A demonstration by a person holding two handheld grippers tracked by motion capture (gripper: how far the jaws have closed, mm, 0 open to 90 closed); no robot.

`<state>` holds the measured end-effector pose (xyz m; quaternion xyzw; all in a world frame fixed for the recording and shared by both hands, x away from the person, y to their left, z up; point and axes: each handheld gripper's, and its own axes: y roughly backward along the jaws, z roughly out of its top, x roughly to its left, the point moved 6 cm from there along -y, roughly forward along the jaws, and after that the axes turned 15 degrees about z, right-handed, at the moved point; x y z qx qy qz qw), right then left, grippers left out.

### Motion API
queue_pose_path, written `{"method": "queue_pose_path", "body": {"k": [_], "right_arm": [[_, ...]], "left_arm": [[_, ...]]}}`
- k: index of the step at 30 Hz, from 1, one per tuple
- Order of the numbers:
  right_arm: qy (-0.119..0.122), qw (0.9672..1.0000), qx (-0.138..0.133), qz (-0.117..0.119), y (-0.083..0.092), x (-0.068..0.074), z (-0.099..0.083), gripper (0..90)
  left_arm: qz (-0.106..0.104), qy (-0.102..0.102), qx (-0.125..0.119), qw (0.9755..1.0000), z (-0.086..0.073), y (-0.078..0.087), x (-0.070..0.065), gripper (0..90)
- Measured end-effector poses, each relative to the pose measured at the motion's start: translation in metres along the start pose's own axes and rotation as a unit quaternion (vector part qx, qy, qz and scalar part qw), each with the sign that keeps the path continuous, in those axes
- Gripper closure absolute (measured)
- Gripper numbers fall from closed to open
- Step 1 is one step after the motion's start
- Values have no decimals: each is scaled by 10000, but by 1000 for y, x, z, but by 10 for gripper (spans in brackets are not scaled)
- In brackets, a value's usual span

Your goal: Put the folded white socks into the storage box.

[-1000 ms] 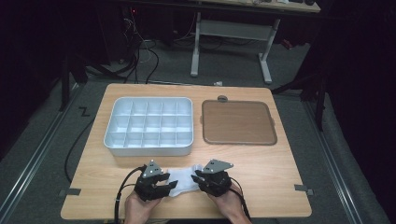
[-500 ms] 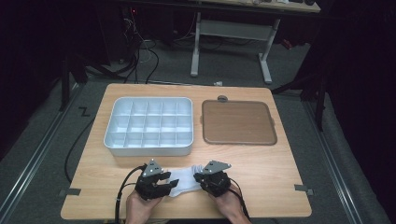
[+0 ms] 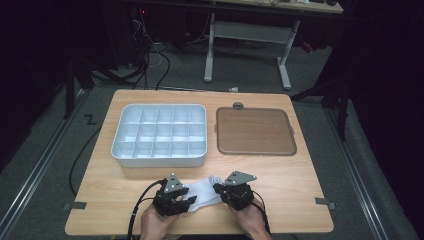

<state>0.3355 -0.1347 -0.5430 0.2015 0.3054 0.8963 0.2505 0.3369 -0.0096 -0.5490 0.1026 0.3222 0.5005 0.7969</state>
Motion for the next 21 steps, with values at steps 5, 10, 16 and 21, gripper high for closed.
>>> {"method": "queue_pose_path", "body": {"k": [5,10,16,21], "right_arm": [[4,9998,86,-185,2,-7,-8,868],[79,9989,223,-416,2,-13,-14,868],[77,9984,284,-479,0,-16,-16,865],[60,9986,236,-479,-1,-16,-17,860]], "left_arm": [[23,-141,-15,9999,-3,-3,-4,566],[66,-259,-48,9996,-6,-5,-5,566],[164,-243,-55,9996,-3,-10,2,556],[181,-275,-47,9994,-1,-13,3,554]]}}
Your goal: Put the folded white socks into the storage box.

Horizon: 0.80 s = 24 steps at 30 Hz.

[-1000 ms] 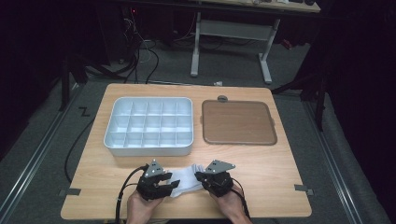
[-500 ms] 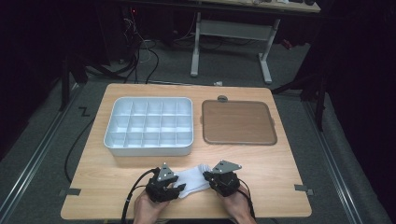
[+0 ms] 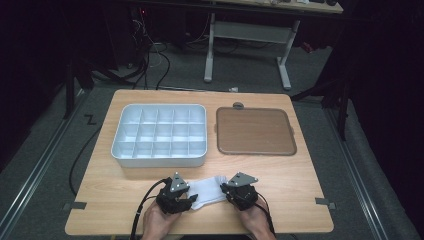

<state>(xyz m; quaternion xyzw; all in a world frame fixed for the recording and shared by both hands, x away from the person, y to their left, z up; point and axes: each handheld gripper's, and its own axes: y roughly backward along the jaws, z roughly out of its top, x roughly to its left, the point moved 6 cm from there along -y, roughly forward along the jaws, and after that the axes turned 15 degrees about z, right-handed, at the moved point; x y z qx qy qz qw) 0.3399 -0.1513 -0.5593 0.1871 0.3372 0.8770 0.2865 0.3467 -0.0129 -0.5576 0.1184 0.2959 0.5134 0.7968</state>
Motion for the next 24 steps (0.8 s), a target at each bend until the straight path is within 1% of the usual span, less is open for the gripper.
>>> {"method": "queue_pose_path", "body": {"k": [1,4,7,11,14,15,16,17,18,20,21,22,24], "right_arm": [[-9,10000,-10,-8,0,0,0,859],[-44,10000,-45,20,0,0,-1,855],[-89,9999,-66,82,0,0,-1,844],[-122,9998,-90,90,-1,2,-1,828],[-132,9997,-105,154,-1,3,0,794],[-114,9997,-108,174,-1,4,0,781],[-82,9998,-99,140,-2,6,0,771],[-54,9999,-79,128,-2,8,0,757],[-41,9999,-75,136,-2,9,0,750],[-59,9998,-85,176,-2,11,2,726],[-88,9996,-139,235,-2,11,3,712],[-110,9995,-158,250,-1,12,4,696],[-63,9994,-243,238,2,14,7,681]], "left_arm": [[7,-20,7,10000,0,-1,0,554],[2,26,18,10000,2,-3,3,551],[26,142,45,9999,6,-5,7,538],[4,144,27,9999,7,-6,9,538],[6,178,32,9998,8,-7,11,536],[-10,208,46,9998,9,-7,11,535],[-11,256,61,9997,10,-7,12,533],[-9,263,76,9996,11,-7,13,529],[-2,335,115,9994,12,-7,15,523],[5,419,156,9990,14,-6,18,495],[-9,472,147,9988,16,-5,18,485],[-57,569,99,9983,20,-2,19,478],[-114,675,17,9977,26,1,19,466]]}}
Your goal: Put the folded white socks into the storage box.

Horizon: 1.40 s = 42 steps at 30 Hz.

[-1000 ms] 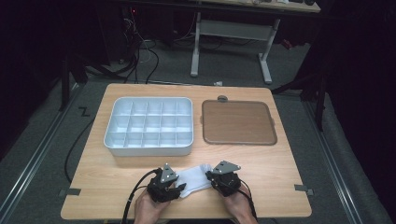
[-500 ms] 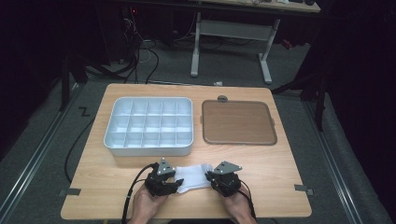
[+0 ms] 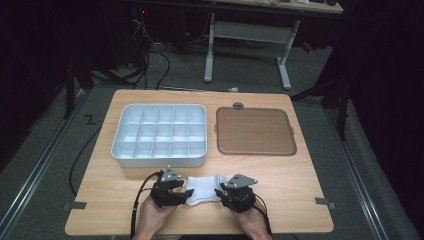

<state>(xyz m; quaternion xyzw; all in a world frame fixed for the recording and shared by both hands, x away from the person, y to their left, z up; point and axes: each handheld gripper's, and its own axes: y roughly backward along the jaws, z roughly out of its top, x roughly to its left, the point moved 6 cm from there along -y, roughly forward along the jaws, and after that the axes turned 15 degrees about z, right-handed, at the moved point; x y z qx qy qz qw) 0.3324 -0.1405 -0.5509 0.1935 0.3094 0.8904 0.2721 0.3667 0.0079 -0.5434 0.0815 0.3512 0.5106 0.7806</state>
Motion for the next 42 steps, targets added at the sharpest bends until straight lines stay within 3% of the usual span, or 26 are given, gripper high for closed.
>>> {"method": "queue_pose_path", "body": {"k": [4,13,21,27,42], "right_arm": [[120,9997,-212,89,7,7,11,692],[159,9986,-179,477,-5,18,21,795],[80,9981,0,609,-23,20,17,830],[77,9979,147,632,-32,21,11,836],[170,9978,177,622,-34,21,7,839]], "left_arm": [[66,79,-140,9998,15,3,-1,460],[185,163,-15,9997,24,-14,-4,473],[327,367,128,9987,21,-29,0,479],[347,405,217,9983,14,-34,3,500],[321,243,242,9989,7,-32,1,627]]}}
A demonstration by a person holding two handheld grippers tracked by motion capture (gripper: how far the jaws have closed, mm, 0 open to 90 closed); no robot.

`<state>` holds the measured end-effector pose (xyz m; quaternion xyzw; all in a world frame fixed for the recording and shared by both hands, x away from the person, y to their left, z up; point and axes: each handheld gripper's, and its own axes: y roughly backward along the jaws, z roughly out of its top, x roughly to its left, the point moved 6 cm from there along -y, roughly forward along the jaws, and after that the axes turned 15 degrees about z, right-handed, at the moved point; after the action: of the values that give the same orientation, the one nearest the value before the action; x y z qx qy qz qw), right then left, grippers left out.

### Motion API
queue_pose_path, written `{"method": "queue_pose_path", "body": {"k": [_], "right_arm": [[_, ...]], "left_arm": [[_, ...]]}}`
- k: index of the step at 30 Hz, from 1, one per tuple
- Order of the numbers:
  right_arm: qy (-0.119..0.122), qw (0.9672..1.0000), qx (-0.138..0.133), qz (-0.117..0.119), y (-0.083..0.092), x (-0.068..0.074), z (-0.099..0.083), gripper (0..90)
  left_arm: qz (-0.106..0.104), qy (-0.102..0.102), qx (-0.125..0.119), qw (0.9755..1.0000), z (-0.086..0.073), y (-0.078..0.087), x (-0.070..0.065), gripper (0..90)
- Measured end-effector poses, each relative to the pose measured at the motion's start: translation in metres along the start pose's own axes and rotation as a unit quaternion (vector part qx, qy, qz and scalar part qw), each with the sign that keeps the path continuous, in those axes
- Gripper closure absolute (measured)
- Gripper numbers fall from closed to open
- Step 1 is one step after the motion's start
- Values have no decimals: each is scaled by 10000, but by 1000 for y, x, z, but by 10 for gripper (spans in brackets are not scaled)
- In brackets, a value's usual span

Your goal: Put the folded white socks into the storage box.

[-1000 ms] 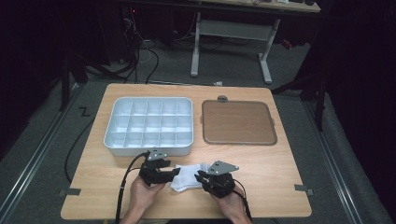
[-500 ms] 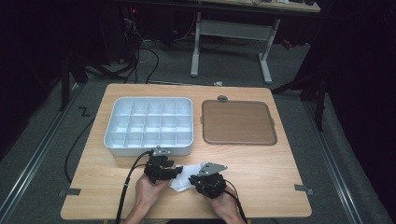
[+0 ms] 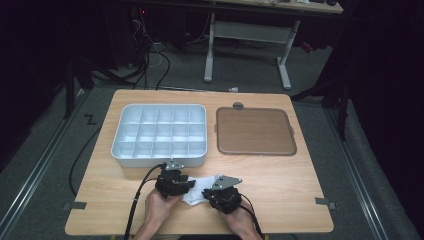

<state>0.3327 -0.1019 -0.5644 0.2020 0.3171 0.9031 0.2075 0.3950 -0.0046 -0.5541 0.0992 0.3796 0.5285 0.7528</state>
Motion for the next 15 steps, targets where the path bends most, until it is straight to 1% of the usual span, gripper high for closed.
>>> {"method": "queue_pose_path", "body": {"k": [3,7,10,12,15], "right_arm": [[3,10000,3,5,0,0,0,839],[16,10000,4,6,0,0,0,839],[14,10000,5,8,0,0,0,838],[11,10000,7,9,0,0,-1,838],[28,10000,24,-10,0,0,-1,838]], "left_arm": [[-48,46,33,10000,0,0,1,691],[-163,139,84,9997,-1,1,2,765],[-212,161,76,9996,0,2,2,816],[-224,111,86,9996,0,3,2,832],[-253,112,77,9996,0,5,2,843]]}}
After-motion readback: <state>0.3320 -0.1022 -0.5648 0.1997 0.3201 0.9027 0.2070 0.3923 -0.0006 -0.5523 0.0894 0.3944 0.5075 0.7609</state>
